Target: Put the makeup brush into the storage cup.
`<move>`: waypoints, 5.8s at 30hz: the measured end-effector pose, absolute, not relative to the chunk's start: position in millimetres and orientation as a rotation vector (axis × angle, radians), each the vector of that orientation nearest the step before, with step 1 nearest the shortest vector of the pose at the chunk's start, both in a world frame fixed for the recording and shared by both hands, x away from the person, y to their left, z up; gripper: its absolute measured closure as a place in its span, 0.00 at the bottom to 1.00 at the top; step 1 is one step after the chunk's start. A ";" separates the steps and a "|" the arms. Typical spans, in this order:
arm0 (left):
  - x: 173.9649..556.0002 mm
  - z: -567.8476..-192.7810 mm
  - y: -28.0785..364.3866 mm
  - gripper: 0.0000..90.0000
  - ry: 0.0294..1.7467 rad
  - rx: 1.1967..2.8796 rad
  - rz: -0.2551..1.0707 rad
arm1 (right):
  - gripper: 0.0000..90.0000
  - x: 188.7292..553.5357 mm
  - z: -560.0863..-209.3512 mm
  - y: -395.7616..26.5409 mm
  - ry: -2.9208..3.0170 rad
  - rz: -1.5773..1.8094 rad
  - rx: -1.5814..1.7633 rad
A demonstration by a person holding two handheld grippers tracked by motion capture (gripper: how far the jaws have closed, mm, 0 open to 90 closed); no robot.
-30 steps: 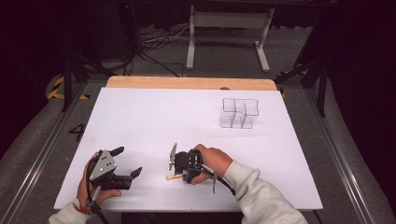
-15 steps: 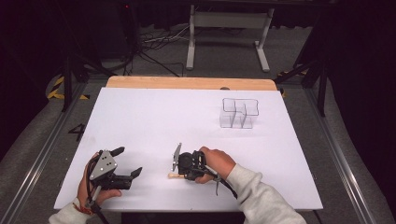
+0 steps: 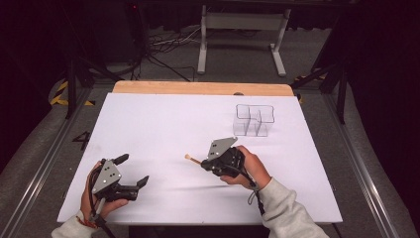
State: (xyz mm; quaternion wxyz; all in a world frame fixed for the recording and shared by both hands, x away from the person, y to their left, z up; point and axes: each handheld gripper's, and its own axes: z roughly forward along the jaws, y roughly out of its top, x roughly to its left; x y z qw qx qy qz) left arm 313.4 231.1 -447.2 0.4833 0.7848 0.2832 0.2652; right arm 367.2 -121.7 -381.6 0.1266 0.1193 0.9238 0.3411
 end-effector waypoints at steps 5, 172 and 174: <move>311.9 -445.6 233.0 0.04 0.683 1.886 0.647 | 0.93 366.3 -382.0 -130.7 2.629 1.077 0.384; 310.8 -446.7 240.2 0.04 0.765 1.810 0.661 | 0.93 485.4 -389.9 -275.5 1.580 1.512 1.091; 310.9 -446.7 240.2 0.04 0.766 1.812 0.655 | 0.93 484.5 -391.7 -276.3 1.580 1.518 1.098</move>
